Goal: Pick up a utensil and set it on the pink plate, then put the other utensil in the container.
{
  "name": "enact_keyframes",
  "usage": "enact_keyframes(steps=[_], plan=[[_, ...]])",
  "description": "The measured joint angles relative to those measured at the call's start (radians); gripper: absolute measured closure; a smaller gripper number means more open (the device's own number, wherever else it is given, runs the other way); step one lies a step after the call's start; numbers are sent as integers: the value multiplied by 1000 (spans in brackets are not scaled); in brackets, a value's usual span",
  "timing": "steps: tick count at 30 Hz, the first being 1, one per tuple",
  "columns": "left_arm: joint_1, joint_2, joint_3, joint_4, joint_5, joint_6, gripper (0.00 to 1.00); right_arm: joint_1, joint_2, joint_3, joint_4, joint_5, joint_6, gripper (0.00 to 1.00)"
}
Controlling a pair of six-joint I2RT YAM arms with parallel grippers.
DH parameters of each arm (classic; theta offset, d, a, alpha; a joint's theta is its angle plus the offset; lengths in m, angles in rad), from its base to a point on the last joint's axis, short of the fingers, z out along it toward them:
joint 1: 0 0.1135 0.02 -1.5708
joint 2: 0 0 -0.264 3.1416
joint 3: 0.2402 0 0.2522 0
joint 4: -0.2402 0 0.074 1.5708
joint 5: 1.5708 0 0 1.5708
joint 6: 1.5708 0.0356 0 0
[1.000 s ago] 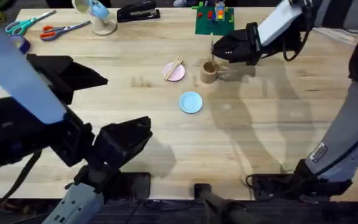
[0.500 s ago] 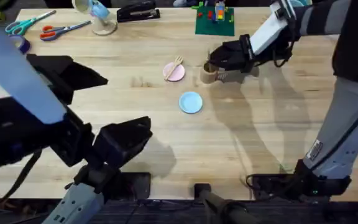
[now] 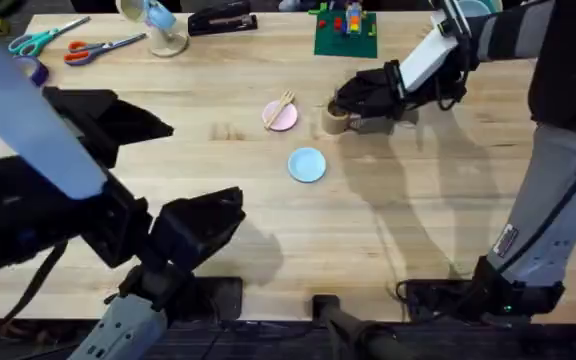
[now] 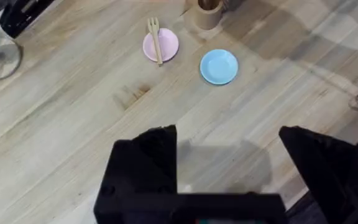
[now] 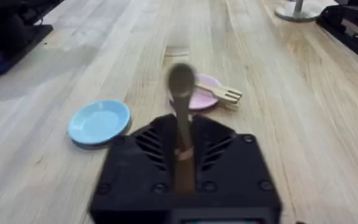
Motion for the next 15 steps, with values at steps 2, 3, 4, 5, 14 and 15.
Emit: enact_keyframes(steps=[2, 3, 4, 5, 14, 15], plan=[[0, 0, 0, 0, 0, 0, 8, 0, 0, 0, 1, -1, 0, 773], [0, 0, 0, 0, 0, 0, 8, 0, 0, 0, 2, -1, 0, 730], [0, 0, 0, 0, 0, 0, 8, 0, 0, 0, 2, -1, 0, 701], [0, 0, 0, 0, 0, 0, 8, 0, 0, 0, 2, -1, 0, 689], [0, 0, 0, 0, 0, 0, 8, 0, 0, 0, -7, -1, -3, 344], [0, 0, 0, 0, 0, 0, 8, 0, 0, 0, -13, -1, -3, 296]])
